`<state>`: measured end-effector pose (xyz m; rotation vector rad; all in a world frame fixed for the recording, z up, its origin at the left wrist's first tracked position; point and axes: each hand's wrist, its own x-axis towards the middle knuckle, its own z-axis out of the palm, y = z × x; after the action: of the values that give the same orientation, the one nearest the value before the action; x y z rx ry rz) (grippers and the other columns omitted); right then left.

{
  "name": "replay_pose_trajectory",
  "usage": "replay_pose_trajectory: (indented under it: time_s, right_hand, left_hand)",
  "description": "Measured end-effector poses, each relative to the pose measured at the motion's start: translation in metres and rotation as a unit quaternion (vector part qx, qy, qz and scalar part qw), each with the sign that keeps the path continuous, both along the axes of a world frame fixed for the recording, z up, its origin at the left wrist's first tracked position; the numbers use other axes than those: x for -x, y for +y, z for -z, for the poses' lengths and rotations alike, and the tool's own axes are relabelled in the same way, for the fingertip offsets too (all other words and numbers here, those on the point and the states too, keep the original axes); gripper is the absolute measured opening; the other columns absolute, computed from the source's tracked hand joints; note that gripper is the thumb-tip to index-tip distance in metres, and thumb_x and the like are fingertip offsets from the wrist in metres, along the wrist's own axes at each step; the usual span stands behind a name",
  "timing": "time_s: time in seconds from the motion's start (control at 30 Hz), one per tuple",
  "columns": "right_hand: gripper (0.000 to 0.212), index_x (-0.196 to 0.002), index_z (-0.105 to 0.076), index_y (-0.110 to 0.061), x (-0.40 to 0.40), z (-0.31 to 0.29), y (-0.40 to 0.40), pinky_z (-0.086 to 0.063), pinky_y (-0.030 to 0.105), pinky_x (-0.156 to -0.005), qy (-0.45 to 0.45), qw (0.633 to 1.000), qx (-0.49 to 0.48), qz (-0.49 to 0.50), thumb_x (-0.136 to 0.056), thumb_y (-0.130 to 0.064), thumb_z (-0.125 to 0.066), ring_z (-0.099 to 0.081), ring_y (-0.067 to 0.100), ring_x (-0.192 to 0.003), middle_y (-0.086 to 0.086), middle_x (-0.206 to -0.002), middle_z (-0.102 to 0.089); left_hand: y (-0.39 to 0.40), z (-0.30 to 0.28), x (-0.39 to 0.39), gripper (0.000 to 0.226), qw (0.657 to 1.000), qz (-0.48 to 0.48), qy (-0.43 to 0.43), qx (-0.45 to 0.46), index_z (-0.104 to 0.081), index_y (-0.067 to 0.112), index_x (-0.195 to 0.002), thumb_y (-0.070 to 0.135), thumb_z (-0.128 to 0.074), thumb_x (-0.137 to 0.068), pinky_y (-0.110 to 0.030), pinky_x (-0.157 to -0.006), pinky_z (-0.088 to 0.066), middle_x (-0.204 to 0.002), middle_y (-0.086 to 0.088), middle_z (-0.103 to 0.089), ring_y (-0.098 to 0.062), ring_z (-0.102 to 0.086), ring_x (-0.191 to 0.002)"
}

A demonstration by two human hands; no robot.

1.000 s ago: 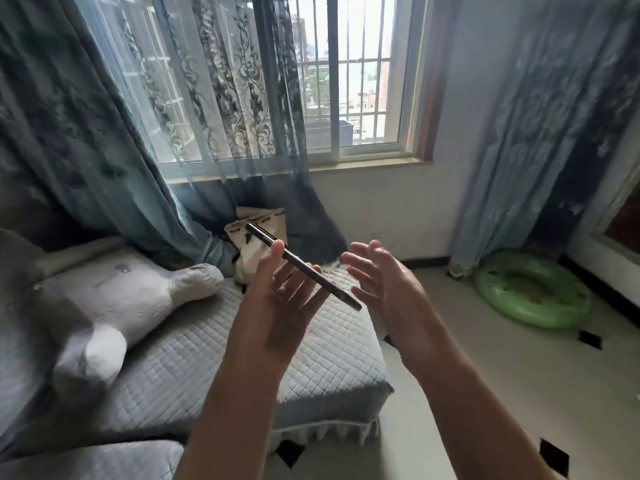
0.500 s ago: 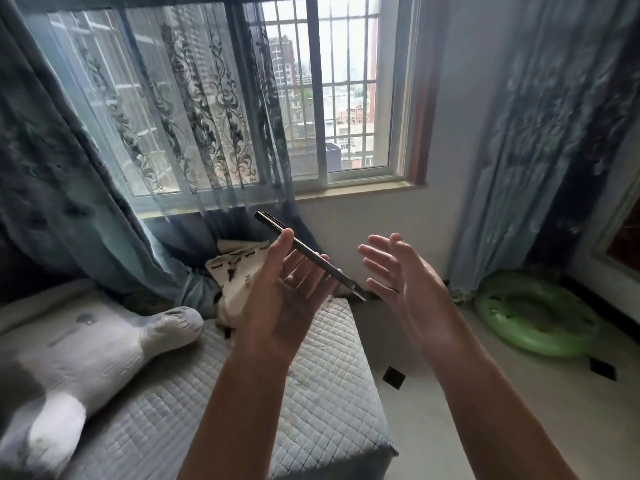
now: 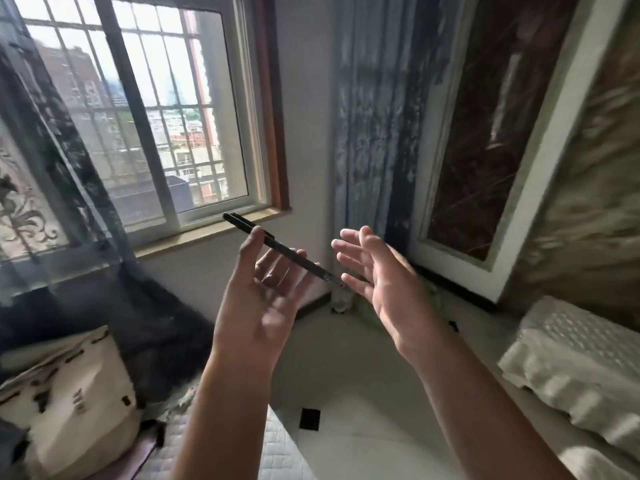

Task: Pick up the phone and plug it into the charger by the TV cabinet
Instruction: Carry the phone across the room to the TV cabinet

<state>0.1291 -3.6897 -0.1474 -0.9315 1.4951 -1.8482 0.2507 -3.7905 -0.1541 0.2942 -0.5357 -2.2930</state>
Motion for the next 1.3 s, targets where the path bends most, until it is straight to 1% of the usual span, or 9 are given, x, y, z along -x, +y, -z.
replay_pose_trajectory:
  time_s: [0.13,0.23,0.47,0.7,0.83,0.93,1.07,1.2,1.3]
  right_hand:
    - [0.04,-0.123,-0.059,-0.024,0.03,0.004,-0.001,-0.041,0.04,-0.109,-0.024,0.997,-0.002,0.079,-0.095,-0.045,-0.04,-0.056,0.008,-0.121,-0.004,-0.125,-0.065]
    - [0.037,-0.122,-0.06,-0.028,0.06,0.01,0.007,-0.04,0.04,-0.109,-0.023,0.991,0.0,0.132,-0.096,-0.045,-0.039,-0.055,0.007,-0.122,-0.006,-0.126,-0.065]
    - [0.05,-0.134,-0.054,-0.021,0.148,0.024,0.035,-0.042,0.035,-0.106,-0.053,0.974,0.001,0.218,-0.096,-0.049,-0.037,-0.055,0.008,-0.124,-0.004,-0.13,-0.063]
    - [0.053,-0.137,-0.052,-0.021,0.252,0.042,0.023,-0.041,0.036,-0.108,-0.081,0.972,0.0,0.219,-0.095,-0.05,-0.038,-0.055,0.008,-0.124,-0.004,-0.131,-0.063]
    - [0.052,-0.137,-0.051,-0.021,0.312,0.04,0.012,-0.04,0.036,-0.109,-0.081,0.974,0.005,0.209,-0.096,-0.05,-0.038,-0.054,0.008,-0.125,-0.003,-0.132,-0.062]
    - [0.05,-0.134,-0.054,-0.024,0.347,0.037,0.009,-0.041,0.036,-0.108,-0.072,0.976,0.005,0.208,-0.095,-0.051,-0.039,-0.054,0.006,-0.123,-0.007,-0.128,-0.064]
    - [0.05,-0.125,-0.06,-0.031,0.382,0.038,0.019,-0.044,0.031,-0.103,-0.073,0.971,0.01,0.229,-0.087,-0.059,-0.043,-0.057,0.0,-0.118,-0.013,-0.121,-0.068]
    - [0.042,-0.124,-0.061,-0.03,0.416,0.042,0.032,-0.045,0.031,-0.103,-0.083,0.958,0.014,0.273,-0.094,-0.052,-0.043,-0.059,-0.002,-0.114,-0.014,-0.116,-0.07]
    - [0.039,-0.123,-0.061,-0.028,0.439,0.041,0.034,-0.045,0.032,-0.102,-0.086,0.95,0.005,0.299,-0.095,-0.049,-0.042,-0.059,-0.002,-0.112,-0.012,-0.115,-0.07]
  left_hand:
    - [-0.011,0.009,0.051,0.051,0.995,0.093,-0.036,0.024,-0.057,0.01,-0.104,0.036,-0.08,-0.068,-0.044,-0.094,-0.054,-0.091,-0.009,-0.062,-0.024,-0.063,-0.1]
    - [-0.017,0.015,0.089,0.049,0.988,0.145,-0.044,0.035,-0.056,0.01,-0.105,0.04,-0.077,-0.073,-0.043,-0.092,-0.056,-0.091,-0.009,-0.062,-0.023,-0.063,-0.103]
    - [-0.016,0.03,0.19,0.054,0.973,0.225,-0.053,0.026,-0.055,0.009,-0.11,0.043,-0.077,-0.074,-0.04,-0.081,-0.059,-0.094,-0.01,-0.063,-0.024,-0.064,-0.105]
    - [-0.024,0.036,0.3,0.054,0.959,0.259,-0.078,0.086,-0.063,0.008,-0.112,0.043,-0.078,-0.074,-0.039,-0.084,-0.058,-0.096,-0.008,-0.068,-0.022,-0.063,-0.102]
    - [-0.032,0.033,0.358,0.041,0.956,0.257,-0.087,0.117,-0.069,0.009,-0.102,0.043,-0.074,-0.079,-0.038,-0.085,-0.057,-0.093,-0.007,-0.072,-0.021,-0.068,-0.096]
    - [-0.034,0.03,0.393,0.041,0.953,0.259,-0.09,0.129,-0.073,0.011,-0.094,0.044,-0.079,-0.072,-0.038,-0.09,-0.056,-0.091,-0.007,-0.071,-0.021,-0.066,-0.097]
    - [-0.029,0.027,0.435,0.062,0.951,0.273,-0.097,0.111,-0.067,0.006,-0.115,0.044,-0.082,-0.069,-0.043,-0.099,-0.051,-0.103,-0.01,-0.066,-0.024,-0.062,-0.109]
    - [-0.024,0.028,0.476,0.057,0.942,0.297,-0.097,0.124,-0.072,0.006,-0.11,0.044,-0.082,-0.068,-0.04,-0.09,-0.056,-0.099,-0.01,-0.07,-0.022,-0.069,-0.098]
    - [-0.021,0.029,0.506,0.07,0.935,0.306,-0.112,0.136,-0.065,0.004,-0.123,0.045,-0.081,-0.068,-0.04,-0.087,-0.058,-0.103,-0.01,-0.068,-0.023,-0.068,-0.098]
